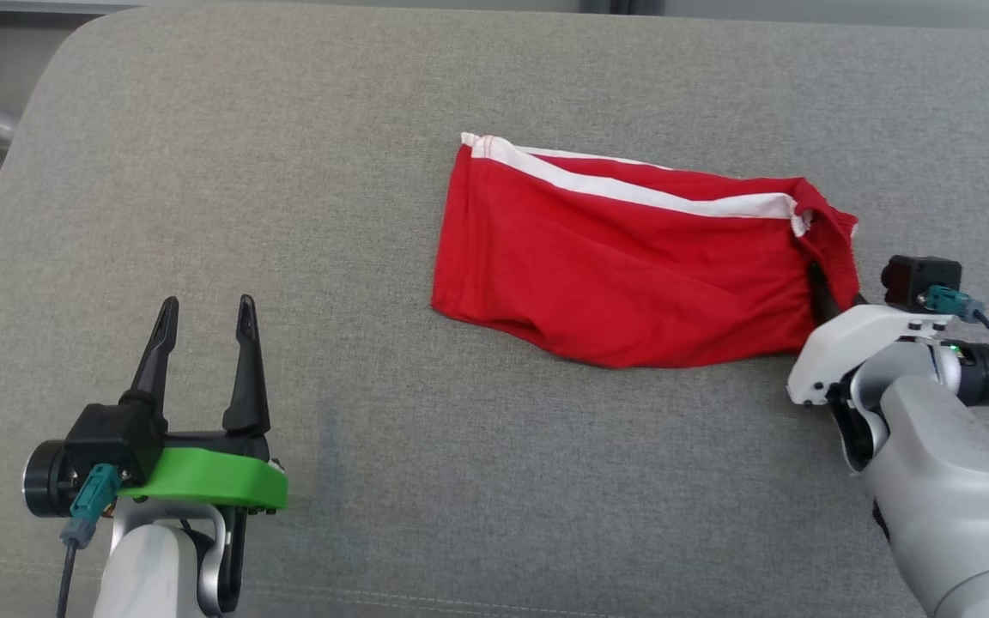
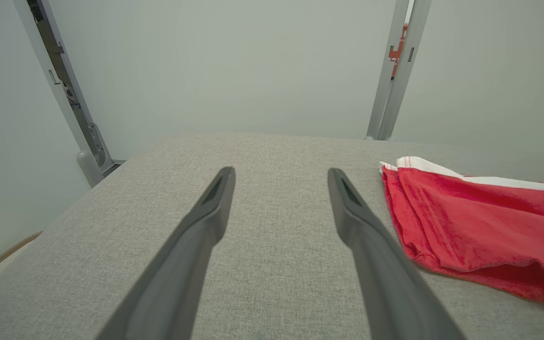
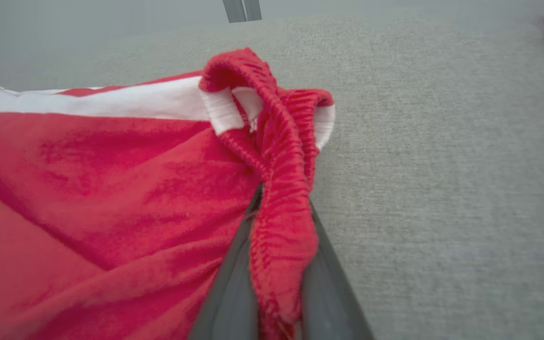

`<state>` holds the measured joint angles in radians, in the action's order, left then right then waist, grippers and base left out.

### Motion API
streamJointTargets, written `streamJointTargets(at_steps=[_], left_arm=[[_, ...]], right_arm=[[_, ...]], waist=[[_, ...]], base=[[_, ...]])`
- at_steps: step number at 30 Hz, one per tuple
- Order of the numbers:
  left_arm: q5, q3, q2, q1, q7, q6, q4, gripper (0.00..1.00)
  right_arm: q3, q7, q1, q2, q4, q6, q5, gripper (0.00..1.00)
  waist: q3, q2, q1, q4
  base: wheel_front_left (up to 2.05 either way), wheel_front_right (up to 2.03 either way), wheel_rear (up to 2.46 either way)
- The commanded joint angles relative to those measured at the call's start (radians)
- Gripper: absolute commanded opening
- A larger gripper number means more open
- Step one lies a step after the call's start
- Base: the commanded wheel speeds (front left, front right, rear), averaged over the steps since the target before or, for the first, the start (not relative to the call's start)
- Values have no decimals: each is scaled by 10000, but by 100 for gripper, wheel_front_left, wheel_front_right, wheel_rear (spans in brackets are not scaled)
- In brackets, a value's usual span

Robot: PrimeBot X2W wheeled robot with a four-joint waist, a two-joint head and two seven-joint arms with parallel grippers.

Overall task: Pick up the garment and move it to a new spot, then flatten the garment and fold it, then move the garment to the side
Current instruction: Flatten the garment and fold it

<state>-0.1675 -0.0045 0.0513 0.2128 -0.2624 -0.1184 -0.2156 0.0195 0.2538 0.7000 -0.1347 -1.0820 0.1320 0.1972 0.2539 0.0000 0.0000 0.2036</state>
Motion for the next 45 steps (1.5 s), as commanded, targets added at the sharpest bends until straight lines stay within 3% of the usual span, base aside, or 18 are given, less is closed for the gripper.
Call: streamJointTargets(at_steps=[1,8,13,17,26,31,38,45], left_arm=[[72,24,-3,-127,-26,5,19,100],[5,-22,0,-366,-26,42,53,100],[-18,-79,2,-468,-26,81,69,100],[-51,-87,3,-564,-26,133,67,100],[-149,-220,3,-619,-26,232,36,100],[-206,-248,2,-578,-26,263,53,100],[-351,-446,2,-324,-26,323,33,100],[-483,-642,4,-171,-26,406,79,100]], right_arm=[[-65,52,-244,-364,-37,-29,167,0],[-593,-90,-443,-1570,116,-27,775,0],[-1047,-864,-250,-2028,517,-27,1717,0],[-1563,-1546,-78,-2022,1160,-26,2480,0],[-2404,-3154,-233,-1566,3151,-23,4525,0],[-2638,-3794,-317,-1239,4090,-21,5094,0],[-2907,-4088,-134,-329,4449,-20,4906,0],[-2764,-3691,107,477,3725,-18,4346,0]], waist=[[-221,0,0,-239],[-545,0,0,-718],[-676,0,0,-1001],[-790,0,0,-1187],[-921,0,0,-1304],[-842,0,0,-1279],[-650,0,0,-1056],[-407,0,0,-774]], base=[[0,0,0],[0,0,0],[0,0,0],[0,0,0],[0,0,0],[0,0,0],[0,0,0],[0,0,0]])
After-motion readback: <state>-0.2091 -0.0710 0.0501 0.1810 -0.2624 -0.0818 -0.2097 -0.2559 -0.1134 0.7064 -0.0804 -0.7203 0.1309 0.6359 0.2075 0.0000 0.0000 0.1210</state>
